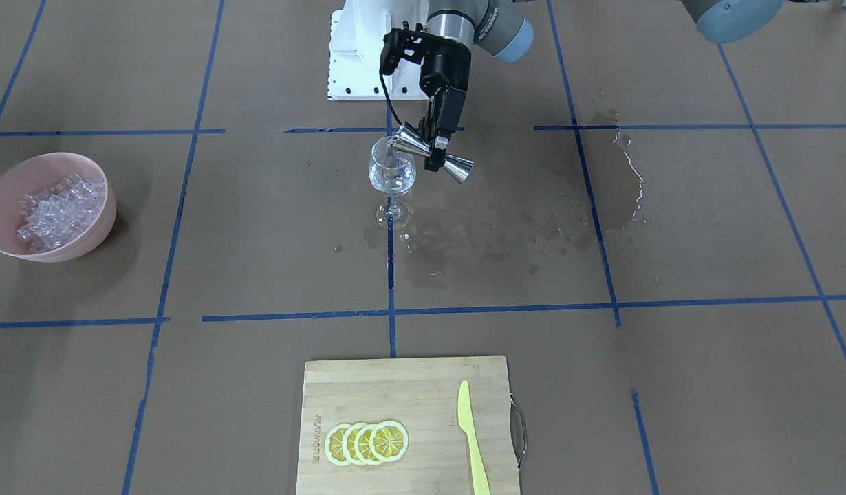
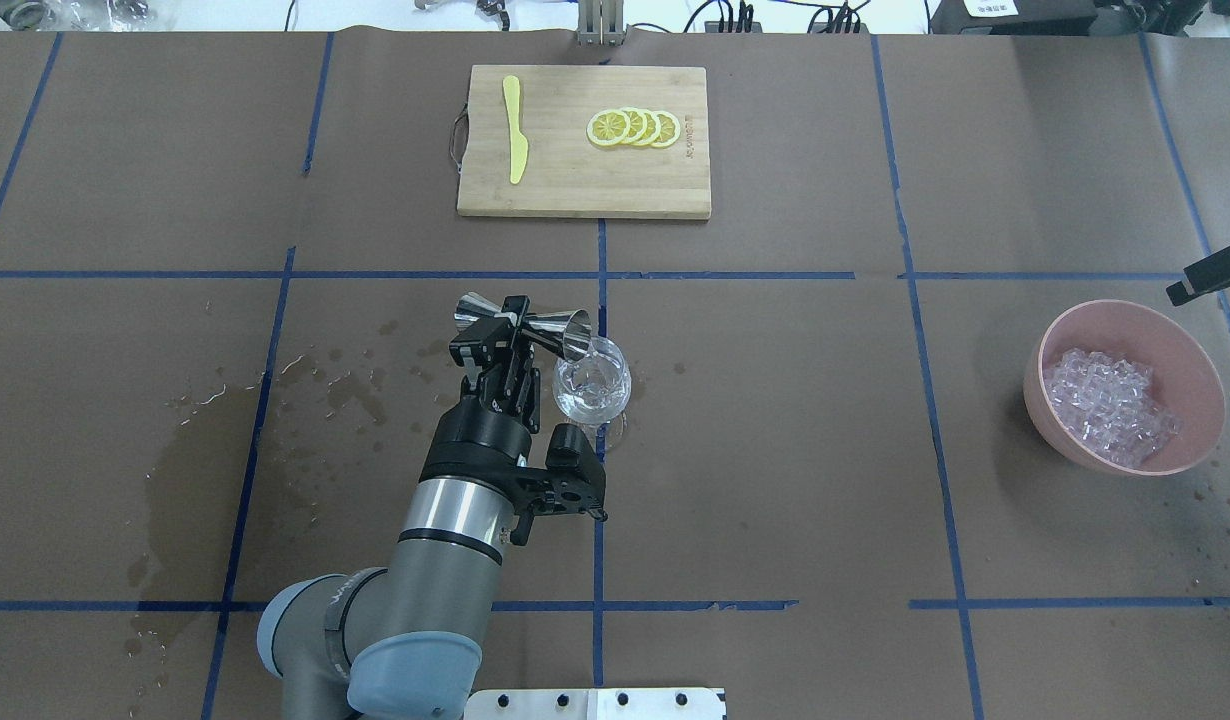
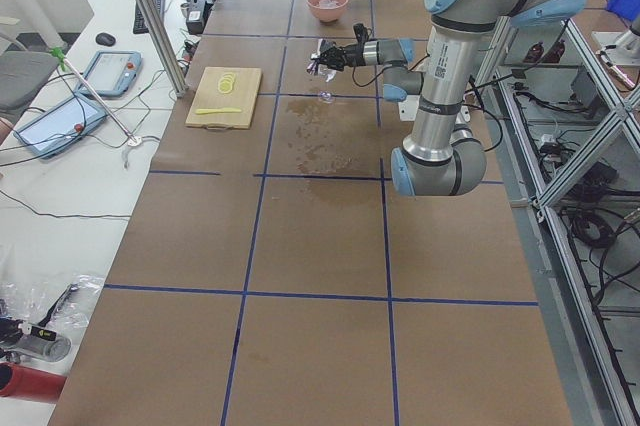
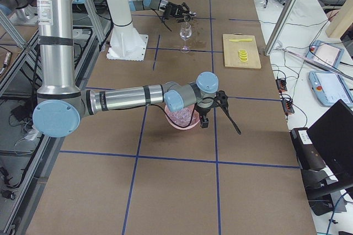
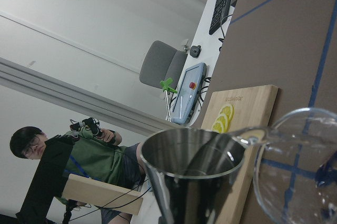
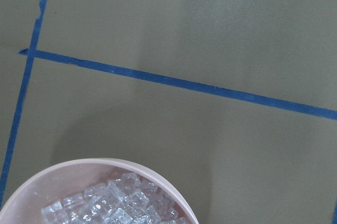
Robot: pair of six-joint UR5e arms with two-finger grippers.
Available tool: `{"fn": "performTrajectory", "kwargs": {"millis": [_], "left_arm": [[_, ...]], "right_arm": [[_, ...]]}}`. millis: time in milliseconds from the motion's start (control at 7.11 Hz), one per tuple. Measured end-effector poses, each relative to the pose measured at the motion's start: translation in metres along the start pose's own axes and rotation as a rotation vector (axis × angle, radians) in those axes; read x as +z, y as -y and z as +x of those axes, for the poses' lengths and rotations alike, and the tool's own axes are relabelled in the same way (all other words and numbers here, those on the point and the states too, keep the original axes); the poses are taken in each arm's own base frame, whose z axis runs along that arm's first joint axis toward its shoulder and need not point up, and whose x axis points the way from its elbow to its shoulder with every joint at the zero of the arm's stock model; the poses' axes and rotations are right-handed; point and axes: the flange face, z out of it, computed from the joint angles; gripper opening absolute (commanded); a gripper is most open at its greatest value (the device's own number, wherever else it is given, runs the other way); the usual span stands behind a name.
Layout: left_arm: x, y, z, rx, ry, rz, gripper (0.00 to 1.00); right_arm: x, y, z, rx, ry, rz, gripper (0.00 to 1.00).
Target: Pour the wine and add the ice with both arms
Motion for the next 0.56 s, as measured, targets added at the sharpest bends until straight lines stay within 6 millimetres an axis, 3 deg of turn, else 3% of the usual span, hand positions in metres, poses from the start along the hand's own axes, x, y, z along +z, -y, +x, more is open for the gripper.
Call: {"fn": "performTrajectory", "kwargs": {"millis": [562], "left_arm": [[0.0011, -0.0022, -0.0066, 0.289, 0.05, -0.03, 0.0]], "right_arm": [[0.0014, -0.0003, 0.0016, 0.002, -0.001, -0.003, 1.0]]}}
